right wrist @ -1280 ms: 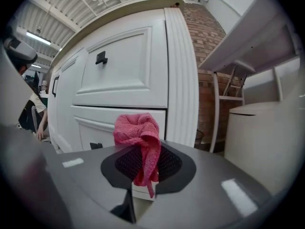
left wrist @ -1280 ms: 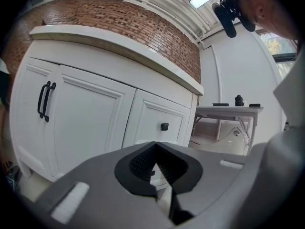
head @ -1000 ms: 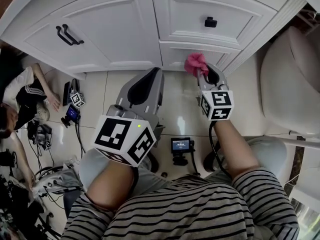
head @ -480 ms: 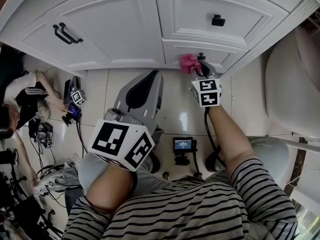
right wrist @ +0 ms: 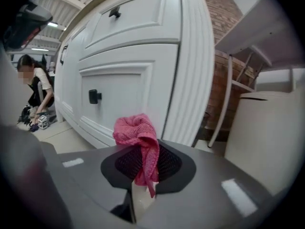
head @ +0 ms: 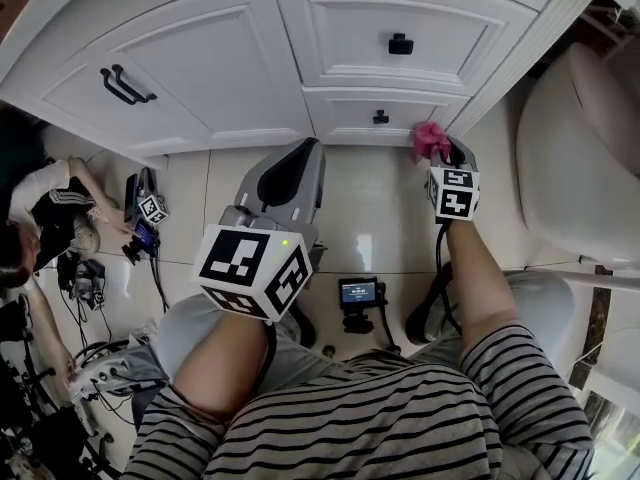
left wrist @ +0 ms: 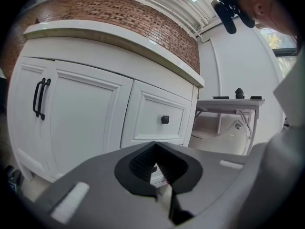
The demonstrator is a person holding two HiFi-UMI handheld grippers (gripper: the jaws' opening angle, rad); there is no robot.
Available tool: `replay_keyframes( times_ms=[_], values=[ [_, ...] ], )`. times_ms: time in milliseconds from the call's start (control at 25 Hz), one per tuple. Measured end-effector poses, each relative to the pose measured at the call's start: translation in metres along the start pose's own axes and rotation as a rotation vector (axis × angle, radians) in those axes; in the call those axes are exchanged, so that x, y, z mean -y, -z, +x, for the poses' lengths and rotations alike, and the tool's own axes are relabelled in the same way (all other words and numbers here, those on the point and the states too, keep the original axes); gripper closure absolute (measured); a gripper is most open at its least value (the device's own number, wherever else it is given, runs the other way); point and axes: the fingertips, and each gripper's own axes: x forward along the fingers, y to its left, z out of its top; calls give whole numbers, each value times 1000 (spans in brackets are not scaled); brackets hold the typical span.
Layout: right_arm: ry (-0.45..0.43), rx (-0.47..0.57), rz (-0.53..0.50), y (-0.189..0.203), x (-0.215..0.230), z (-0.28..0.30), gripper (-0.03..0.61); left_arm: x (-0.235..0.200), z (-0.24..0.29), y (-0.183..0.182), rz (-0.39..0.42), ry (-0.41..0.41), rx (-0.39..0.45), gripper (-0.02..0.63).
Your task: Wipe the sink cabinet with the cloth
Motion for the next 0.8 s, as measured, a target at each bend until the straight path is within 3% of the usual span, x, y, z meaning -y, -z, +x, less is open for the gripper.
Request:
replay_keyframes(
  times_ms=[120,240,520,640,800],
  values=[
    [88,7,79,-12,34,-18,514,3,3,-6,33,-1,12,612],
    [101,103,185,-57,50,-63,514,11,-3,-9,80,-5,15,612],
    [-81,379,287,-174,22,-226,512,35,-38,-14,116,-45,31,612],
    [-152,432,294,-181,-2,-278,512,37,-57,-14,138,-84,30,612],
    [-156,459,281,-171,-18,-293,512,34,-75,-5,154,-113,21,612]
  ],
)
